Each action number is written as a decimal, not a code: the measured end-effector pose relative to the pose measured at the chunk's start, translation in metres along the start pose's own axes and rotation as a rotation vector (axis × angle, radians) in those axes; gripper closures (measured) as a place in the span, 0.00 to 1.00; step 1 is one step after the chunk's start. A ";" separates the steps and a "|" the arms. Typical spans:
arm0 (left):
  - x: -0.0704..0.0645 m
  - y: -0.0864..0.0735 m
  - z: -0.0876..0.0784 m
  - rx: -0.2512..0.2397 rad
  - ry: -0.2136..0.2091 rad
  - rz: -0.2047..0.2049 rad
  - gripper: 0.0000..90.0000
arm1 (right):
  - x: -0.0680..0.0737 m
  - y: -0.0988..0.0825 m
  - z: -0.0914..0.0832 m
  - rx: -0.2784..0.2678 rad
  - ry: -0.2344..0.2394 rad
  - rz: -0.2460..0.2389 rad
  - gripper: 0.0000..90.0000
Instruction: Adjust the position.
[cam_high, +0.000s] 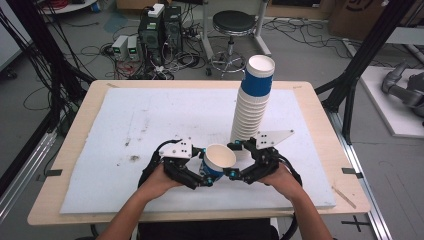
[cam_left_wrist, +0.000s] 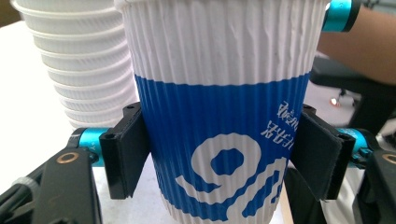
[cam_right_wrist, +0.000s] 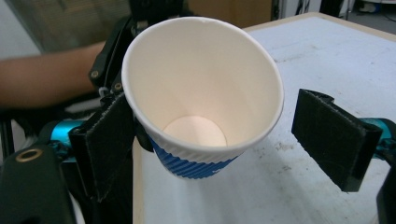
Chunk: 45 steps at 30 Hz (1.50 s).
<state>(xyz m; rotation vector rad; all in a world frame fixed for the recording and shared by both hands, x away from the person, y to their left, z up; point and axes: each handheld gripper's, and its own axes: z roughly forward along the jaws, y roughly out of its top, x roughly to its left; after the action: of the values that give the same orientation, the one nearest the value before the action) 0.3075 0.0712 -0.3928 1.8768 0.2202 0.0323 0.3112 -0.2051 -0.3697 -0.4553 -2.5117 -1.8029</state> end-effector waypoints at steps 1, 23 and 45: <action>0.000 0.000 0.000 -0.001 0.007 0.002 0.29 | 0.000 0.000 0.001 -0.009 -0.006 0.006 0.15; -0.005 -0.001 0.011 -0.028 0.028 0.016 0.22 | 0.009 0.006 0.003 -0.038 -0.008 -0.089 0.29; -0.003 -0.001 0.005 -0.049 0.070 0.019 0.29 | 0.008 0.003 0.002 -0.081 -0.049 -0.068 0.21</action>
<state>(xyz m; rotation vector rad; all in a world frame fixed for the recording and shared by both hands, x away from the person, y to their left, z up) 0.3050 0.0663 -0.3953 1.8310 0.2478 0.1157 0.3044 -0.2003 -0.3660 -0.4263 -2.5235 -1.9474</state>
